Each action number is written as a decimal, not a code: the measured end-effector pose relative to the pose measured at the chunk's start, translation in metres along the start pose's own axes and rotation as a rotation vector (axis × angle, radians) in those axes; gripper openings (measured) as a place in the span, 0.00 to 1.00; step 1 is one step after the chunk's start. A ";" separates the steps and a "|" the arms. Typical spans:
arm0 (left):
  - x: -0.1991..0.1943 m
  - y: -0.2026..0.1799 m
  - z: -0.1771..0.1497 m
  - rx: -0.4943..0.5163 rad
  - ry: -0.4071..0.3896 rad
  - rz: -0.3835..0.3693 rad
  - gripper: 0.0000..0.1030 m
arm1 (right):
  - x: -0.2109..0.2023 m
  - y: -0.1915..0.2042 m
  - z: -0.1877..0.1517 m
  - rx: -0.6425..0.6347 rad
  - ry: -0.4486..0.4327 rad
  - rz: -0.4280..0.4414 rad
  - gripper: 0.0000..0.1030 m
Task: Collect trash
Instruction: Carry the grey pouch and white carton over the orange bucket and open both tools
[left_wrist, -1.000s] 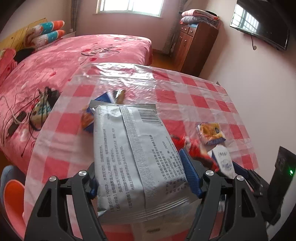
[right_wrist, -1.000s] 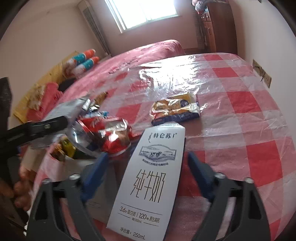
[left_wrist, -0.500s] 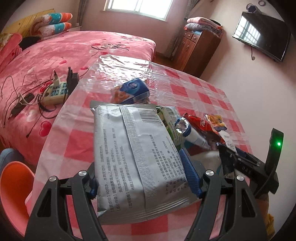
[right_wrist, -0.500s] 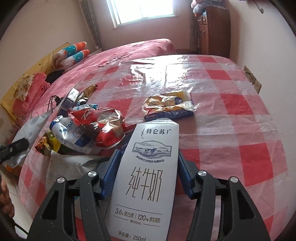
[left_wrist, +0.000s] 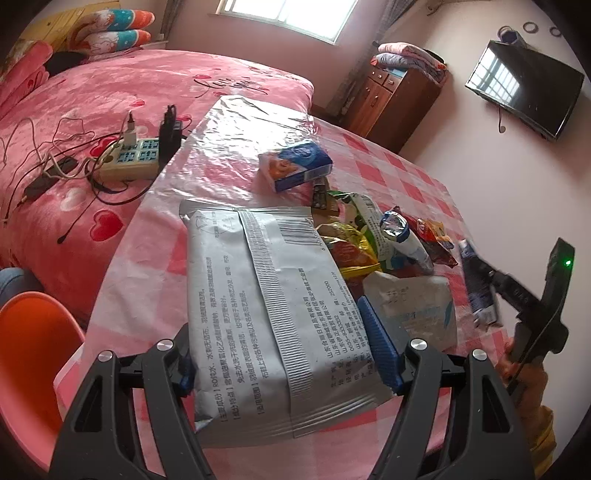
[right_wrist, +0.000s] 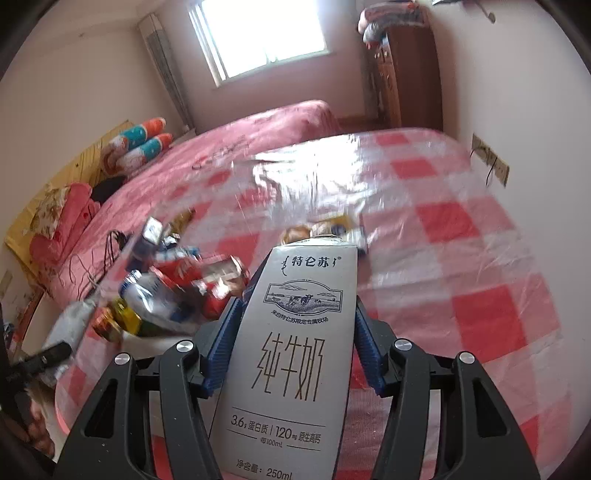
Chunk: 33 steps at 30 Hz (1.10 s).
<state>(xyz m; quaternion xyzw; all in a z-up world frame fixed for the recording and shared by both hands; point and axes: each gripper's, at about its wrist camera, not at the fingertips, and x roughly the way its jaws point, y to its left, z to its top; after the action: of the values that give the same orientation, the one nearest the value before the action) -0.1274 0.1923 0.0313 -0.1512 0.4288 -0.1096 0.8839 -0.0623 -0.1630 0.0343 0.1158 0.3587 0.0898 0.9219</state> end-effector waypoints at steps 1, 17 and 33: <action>-0.002 0.003 0.000 -0.003 -0.003 0.000 0.71 | -0.006 0.003 0.003 0.000 -0.012 0.004 0.57; -0.056 0.094 -0.024 -0.152 -0.076 0.114 0.71 | -0.021 0.158 0.023 -0.138 0.020 0.355 0.57; -0.095 0.218 -0.084 -0.430 -0.091 0.289 0.72 | 0.032 0.382 -0.044 -0.363 0.242 0.698 0.59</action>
<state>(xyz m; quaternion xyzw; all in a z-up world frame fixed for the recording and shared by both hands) -0.2380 0.4109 -0.0281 -0.2775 0.4193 0.1184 0.8563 -0.1011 0.2174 0.0886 0.0544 0.3822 0.4721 0.7926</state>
